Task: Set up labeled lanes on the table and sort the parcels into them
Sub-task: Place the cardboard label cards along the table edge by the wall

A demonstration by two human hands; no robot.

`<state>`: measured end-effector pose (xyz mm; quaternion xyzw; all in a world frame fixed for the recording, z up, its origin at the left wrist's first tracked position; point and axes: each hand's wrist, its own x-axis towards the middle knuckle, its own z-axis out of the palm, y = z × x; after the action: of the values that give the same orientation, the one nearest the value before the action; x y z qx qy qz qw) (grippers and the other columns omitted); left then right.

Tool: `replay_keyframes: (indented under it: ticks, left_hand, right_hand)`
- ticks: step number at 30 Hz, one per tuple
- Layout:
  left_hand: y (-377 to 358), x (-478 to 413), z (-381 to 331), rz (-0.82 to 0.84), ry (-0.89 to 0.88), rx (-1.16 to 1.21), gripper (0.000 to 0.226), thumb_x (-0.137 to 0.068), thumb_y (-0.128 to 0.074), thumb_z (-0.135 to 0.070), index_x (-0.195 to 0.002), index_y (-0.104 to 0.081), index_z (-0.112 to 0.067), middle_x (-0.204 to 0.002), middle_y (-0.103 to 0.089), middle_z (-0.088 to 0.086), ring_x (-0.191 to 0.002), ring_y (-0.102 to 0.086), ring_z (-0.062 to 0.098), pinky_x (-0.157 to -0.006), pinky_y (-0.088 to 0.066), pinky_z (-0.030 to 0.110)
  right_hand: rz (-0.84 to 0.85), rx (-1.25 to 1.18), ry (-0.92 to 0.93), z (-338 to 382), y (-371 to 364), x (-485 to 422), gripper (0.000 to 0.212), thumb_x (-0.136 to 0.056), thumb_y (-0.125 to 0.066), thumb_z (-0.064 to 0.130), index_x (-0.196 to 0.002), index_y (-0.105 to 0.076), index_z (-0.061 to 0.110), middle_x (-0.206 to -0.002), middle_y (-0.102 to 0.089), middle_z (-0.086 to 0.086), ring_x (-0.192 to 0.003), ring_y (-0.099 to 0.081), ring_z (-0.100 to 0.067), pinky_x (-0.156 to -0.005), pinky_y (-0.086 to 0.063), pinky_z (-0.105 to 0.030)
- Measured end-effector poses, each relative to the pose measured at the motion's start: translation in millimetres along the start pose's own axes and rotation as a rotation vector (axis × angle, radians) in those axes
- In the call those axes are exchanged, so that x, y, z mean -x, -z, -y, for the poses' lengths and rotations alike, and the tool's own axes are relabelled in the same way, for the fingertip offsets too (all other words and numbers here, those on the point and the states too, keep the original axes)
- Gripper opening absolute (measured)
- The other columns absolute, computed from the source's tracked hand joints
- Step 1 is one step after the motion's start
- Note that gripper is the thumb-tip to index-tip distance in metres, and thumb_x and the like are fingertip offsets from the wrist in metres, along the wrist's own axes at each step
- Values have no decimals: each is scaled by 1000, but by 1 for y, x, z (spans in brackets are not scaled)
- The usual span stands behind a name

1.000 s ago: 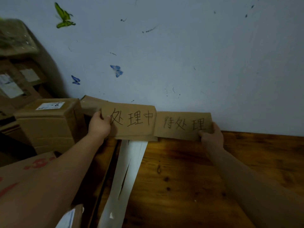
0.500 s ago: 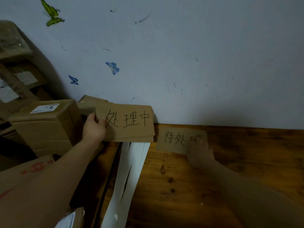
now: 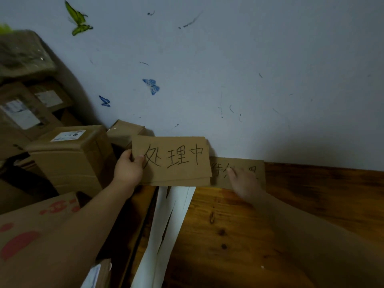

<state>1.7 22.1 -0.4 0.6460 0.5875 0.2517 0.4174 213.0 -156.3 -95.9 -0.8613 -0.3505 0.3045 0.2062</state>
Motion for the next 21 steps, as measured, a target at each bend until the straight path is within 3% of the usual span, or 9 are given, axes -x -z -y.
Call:
replay_keyframes:
  ticks: [1, 3, 6, 8, 11, 15, 17, 19, 21]
  left_hand:
    - [1, 5, 0, 17, 8, 6, 37, -98, -45, -25, -135, -44, -19, -129, -54, 5, -119, -50, 28, -99, -42, 46]
    - [1, 17, -4, 63, 33, 28, 37, -98, -45, -26, -134, -45, -18, -128, -55, 6, -116, -52, 28, -100, -43, 47]
    - [4, 37, -13, 140, 52, 74, 36, -97, -46, -27, -132, -47, -19, -125, -57, 8, -113, -54, 29, -100, -43, 51]
    - [9, 49, -18, 198, 48, 91, 37, -96, -47, -28, -132, -46, -20, -125, -57, 8, -114, -54, 30, -101, -43, 51]
    - [17, 69, -22, 267, 10, 100, 35, -97, -46, -26, -131, -47, -19, -123, -58, 8, -111, -55, 28, -98, -45, 48]
    - [21, 96, -24, 305, -60, 130, 33, -98, -46, -21, -130, -49, -14, -117, -60, 4, -101, -57, 22, -81, -46, 36]
    - [18, 109, -28, 296, -95, 125, 33, -98, -46, -19, -130, -47, -13, -111, -56, 2, -97, -54, 19, -77, -41, 32]
    - [13, 118, -35, 273, -117, 113, 35, -98, -46, -19, -132, -46, -13, -113, -56, 3, -97, -52, 18, -77, -39, 31]
    - [5, 124, -41, 245, -125, 100, 36, -98, -47, -19, -133, -45, -12, -123, -57, 8, -101, -53, 21, -79, -40, 32]
  right_hand:
    - [12, -198, -2, 12, 4, 9, 56, -95, -17, 63, -104, -56, 24, -100, -57, 1, -95, -52, -13, -91, -37, -36]
    - [39, -507, 2, 33, 12, 27, 42, -93, -36, 61, -102, -56, 25, -99, -60, 6, -91, -57, -10, -81, -45, -31]
    - [-43, -561, 35, 47, 29, 54, 31, -88, -63, 44, -102, -50, 20, -98, -59, 4, -89, -58, -12, -68, -50, -26]
    - [-105, -615, 5, 46, 40, 70, 29, -84, -70, 34, -102, -55, 17, -99, -62, 3, -92, -61, -16, -73, -54, -30]
    - [-161, -679, -39, 40, 55, 100, 30, -87, -69, 26, -111, -63, 9, -107, -66, -3, -98, -62, -21, -82, -54, -34]
    - [-245, -747, -72, 30, 61, 137, 30, -92, -62, 16, -119, -58, 4, -113, -65, -8, -105, -61, -25, -89, -54, -40]
    - [-277, -787, -96, 22, 65, 149, 28, -93, -59, 13, -119, -56, 4, -113, -64, -9, -103, -62, -26, -81, -57, -39]
    - [-331, -808, -117, 9, 74, 160, 27, -94, -57, 11, -121, -53, 5, -115, -62, -10, -98, -61, -25, -64, -54, -29]
    - [-430, -817, -155, -11, 90, 172, 34, -95, -54, 10, -128, -48, 7, -119, -58, -10, -97, -58, -24, -63, -52, -28]
